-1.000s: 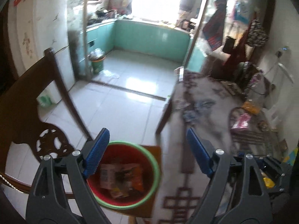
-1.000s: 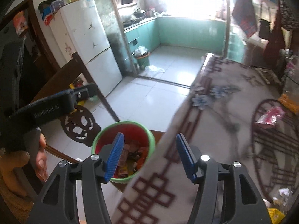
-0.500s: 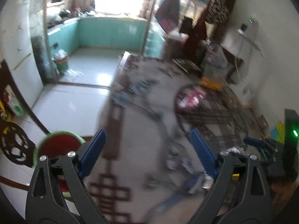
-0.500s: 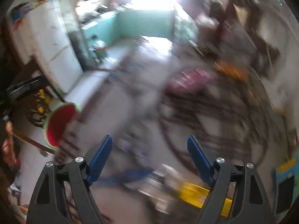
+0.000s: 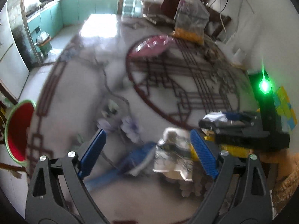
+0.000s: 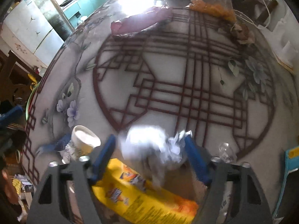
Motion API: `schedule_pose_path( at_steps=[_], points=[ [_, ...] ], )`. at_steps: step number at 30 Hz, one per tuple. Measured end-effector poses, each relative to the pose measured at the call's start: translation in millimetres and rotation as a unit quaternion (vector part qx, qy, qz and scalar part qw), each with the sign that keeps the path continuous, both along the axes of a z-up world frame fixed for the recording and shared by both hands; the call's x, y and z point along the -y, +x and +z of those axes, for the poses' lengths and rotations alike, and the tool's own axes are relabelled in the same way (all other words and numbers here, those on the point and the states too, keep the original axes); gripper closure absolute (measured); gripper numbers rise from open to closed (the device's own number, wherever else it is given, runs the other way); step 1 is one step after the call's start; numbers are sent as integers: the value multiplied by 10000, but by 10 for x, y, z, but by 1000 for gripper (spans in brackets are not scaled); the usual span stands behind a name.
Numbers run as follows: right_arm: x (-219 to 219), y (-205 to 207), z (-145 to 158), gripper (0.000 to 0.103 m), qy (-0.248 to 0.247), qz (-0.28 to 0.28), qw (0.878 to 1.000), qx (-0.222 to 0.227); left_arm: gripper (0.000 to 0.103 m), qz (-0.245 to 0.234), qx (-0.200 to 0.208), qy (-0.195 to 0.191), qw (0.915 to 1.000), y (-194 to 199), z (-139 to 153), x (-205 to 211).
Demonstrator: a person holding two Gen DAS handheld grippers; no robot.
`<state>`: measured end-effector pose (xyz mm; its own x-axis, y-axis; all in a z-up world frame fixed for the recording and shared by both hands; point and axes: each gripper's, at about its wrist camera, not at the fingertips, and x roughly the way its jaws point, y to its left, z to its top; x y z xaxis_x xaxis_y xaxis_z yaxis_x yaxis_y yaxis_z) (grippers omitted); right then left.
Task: Collect trash
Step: 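Grasp the printed paper cup with the left gripper while the right gripper grasps the white plastic bag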
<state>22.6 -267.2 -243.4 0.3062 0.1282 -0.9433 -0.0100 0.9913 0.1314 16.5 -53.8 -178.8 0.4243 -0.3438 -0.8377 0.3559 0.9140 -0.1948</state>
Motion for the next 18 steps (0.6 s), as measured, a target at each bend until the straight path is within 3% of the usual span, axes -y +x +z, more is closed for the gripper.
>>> schedule_pose_path(
  at_steps=[3,5,11,18],
  points=[
    [71,20,11,61,26,56,9999,87,14,-11,-225,26,9997,-37,-132,99],
    [126,23,49,64,86,40,9998,146,14,-24,-325,64,9994,-62,-196,163],
    [364,-99,379,64,275,-162,9977,601,14,35,-685,113,9976,-50,-422,282],
    [398,-182,533,63,340,-138,9965,747,14,63,-1058,147,9943,-14,-675,414]
  ],
)
